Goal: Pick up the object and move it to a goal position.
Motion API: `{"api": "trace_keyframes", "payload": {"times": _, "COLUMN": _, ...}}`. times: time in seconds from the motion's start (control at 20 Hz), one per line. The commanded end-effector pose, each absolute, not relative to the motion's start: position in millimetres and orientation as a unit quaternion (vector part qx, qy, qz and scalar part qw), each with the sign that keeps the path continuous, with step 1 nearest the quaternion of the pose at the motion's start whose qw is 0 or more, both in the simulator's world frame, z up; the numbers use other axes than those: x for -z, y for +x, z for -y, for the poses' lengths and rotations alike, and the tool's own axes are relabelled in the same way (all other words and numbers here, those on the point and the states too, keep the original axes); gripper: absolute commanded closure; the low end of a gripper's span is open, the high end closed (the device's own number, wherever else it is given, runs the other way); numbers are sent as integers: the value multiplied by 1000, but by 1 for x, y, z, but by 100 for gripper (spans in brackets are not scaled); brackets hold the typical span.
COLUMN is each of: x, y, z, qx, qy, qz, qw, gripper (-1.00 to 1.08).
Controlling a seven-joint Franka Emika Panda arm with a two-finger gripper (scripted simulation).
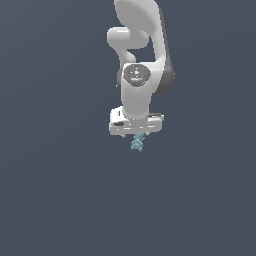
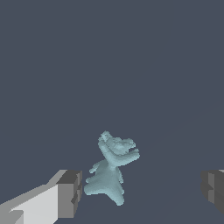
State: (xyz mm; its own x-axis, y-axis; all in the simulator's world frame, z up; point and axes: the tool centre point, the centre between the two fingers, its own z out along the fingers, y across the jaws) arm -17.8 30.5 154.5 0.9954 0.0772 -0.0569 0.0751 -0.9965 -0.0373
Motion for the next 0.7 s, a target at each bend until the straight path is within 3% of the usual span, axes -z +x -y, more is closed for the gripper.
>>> {"api": "trace_keyframes", "payload": {"times": 0.0, "x": -154, "y": -18, "z": -31, "qx": -29, "qy": -999, "qz": 38, "qw": 18, "gripper": -92}}
{"api": "trace_keyframes", "payload": {"times": 0.65, "x": -146, "y": -29, "z": -31, "qx": -43, "qy": -998, "qz": 36, "qw": 30, "gripper": -92}}
